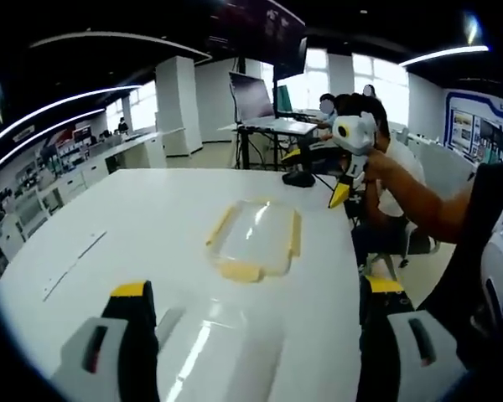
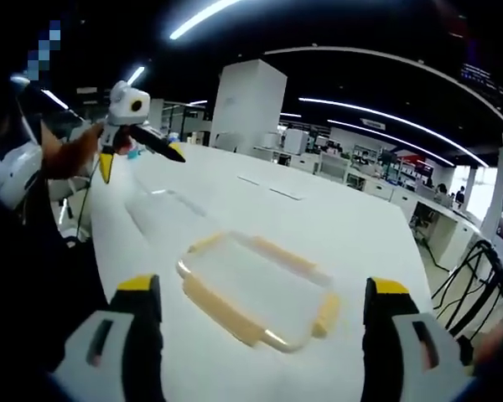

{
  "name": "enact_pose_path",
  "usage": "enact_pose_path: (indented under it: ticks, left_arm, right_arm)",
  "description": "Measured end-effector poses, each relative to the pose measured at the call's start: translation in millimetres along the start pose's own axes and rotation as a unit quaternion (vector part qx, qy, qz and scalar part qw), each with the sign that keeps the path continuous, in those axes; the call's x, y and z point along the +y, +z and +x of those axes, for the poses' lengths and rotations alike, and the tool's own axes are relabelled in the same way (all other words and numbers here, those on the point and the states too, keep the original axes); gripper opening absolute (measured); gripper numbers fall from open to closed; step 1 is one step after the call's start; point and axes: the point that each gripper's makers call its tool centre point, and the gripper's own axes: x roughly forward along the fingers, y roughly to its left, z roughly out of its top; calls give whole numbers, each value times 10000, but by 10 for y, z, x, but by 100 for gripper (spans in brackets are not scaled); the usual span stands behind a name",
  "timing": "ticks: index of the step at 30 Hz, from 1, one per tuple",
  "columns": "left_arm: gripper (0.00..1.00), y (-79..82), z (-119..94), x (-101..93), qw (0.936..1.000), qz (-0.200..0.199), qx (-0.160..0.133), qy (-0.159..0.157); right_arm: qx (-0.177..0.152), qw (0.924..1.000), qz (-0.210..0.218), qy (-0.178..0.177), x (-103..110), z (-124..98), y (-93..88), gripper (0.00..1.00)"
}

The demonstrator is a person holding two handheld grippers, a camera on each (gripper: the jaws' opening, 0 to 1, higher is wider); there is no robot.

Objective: Snap each plastic latch of the storage box into its locked position after aligning the lid with the box until every specified latch is closed and the lid sits flush.

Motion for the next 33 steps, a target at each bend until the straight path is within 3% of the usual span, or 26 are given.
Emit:
enact_pose_path:
  ticks: [11,33]
  left_arm:
    - [100,4,27,20,9999,86,100,7]
    - [98,156,-3,-19,9997,198,104,-9]
  right_arm:
    - [116,9999,-47,-75,-97,-55,-25,100]
    - [418,9984,-373,53,-122,-86,15,100]
